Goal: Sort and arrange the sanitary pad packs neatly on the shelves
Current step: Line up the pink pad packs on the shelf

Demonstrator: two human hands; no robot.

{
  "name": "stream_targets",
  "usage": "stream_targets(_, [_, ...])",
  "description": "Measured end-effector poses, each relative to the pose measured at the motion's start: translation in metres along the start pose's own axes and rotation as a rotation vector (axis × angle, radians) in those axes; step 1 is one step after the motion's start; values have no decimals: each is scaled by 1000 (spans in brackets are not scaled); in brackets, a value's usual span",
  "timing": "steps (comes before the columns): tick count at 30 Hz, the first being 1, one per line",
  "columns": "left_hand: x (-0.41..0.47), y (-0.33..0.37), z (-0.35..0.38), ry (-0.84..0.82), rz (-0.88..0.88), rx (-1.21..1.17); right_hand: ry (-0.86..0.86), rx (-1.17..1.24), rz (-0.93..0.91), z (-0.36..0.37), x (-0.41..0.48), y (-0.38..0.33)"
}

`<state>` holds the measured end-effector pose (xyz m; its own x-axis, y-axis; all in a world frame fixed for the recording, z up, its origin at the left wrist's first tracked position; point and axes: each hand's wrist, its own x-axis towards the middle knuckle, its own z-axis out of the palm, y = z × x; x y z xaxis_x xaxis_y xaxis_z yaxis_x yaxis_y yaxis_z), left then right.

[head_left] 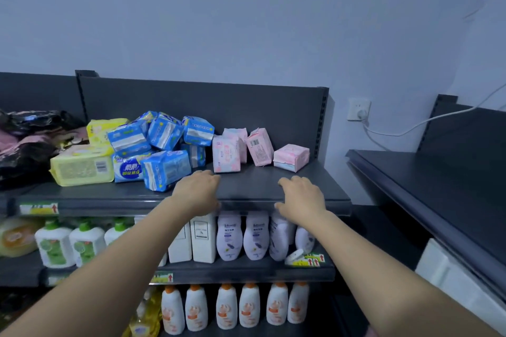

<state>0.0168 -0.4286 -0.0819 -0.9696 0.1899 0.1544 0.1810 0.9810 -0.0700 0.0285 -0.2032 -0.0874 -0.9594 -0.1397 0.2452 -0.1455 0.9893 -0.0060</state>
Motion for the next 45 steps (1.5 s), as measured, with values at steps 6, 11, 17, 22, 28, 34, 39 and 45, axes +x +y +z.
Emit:
stream_targets(6, [63, -24, 16, -10, 31, -21, -16, 12, 15, 25, 59, -3])
stream_targets(11, [109, -31, 34, -37, -19, -55, -47, 4, 44, 43, 102, 15])
stream_targets(17, [160, -33, 47, -60, -121, -142, -54, 8, 96, 61, 158, 49])
stream_targets(22, [198, -30, 58, -27, -357, -355, 13, 50, 151, 82, 196, 72])
stream_targets(28, [228, -21, 66, 51, -545, -612, 146, 74, 245, 101, 230, 94])
stream_targets(34, [240, -27, 75, 63, -652, -985, 281, 119, 224, 121, 249, 113])
stream_targets(39, [242, -32, 84, 11, -515, -1121, 385, 239, 222, 122, 247, 116])
stream_targets(45, [235, -19, 68, 6, -384, -1213, 630, 435, 260, 89, 245, 105])
